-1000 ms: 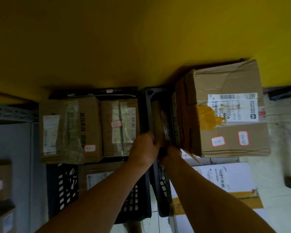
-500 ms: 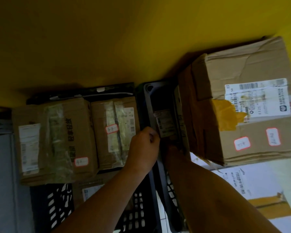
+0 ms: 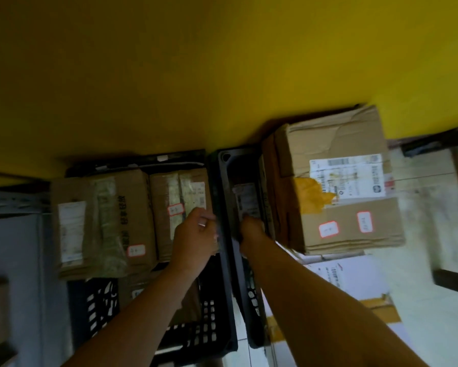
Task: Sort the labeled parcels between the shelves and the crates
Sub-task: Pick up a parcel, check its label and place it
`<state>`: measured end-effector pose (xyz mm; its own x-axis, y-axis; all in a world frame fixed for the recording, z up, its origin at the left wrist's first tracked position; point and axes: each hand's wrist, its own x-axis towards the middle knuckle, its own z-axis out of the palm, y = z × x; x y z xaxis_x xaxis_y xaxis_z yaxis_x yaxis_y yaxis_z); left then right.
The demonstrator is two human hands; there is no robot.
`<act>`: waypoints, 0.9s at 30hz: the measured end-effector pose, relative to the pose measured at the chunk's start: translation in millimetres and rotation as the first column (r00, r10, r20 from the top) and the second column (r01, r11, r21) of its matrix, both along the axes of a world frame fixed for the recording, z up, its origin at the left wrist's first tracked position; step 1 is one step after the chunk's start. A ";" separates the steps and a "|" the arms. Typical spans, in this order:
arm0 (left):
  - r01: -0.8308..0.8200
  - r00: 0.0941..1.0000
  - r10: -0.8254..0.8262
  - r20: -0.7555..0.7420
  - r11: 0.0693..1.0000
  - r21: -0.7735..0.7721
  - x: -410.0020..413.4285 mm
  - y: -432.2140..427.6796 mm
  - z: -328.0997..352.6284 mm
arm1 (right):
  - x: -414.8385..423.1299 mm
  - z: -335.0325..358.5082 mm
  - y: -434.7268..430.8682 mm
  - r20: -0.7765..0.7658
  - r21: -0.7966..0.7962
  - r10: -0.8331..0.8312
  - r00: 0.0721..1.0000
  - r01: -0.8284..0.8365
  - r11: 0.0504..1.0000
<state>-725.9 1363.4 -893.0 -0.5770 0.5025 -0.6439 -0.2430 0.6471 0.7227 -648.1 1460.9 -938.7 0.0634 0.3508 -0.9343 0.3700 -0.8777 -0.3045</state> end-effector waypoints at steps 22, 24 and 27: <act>-0.490 0.864 0.477 0.160 0.870 0.056 169.6 -104.5 408.5 | 229.9 450.1 -54.9 -0.257 0.360 0.717 0.648 -0.624 0.693; -0.556 0.830 0.541 0.138 0.822 0.122 199.4 -118.2 442.3 | 243.8 477.9 -55.4 -0.289 0.392 0.762 0.579 -0.655 0.646; -0.691 0.718 0.689 0.104 0.687 0.225 241.4 -148.1 493.5 | 242.2 527.4 -68.3 -0.325 0.453 0.832 0.450 -0.698 0.555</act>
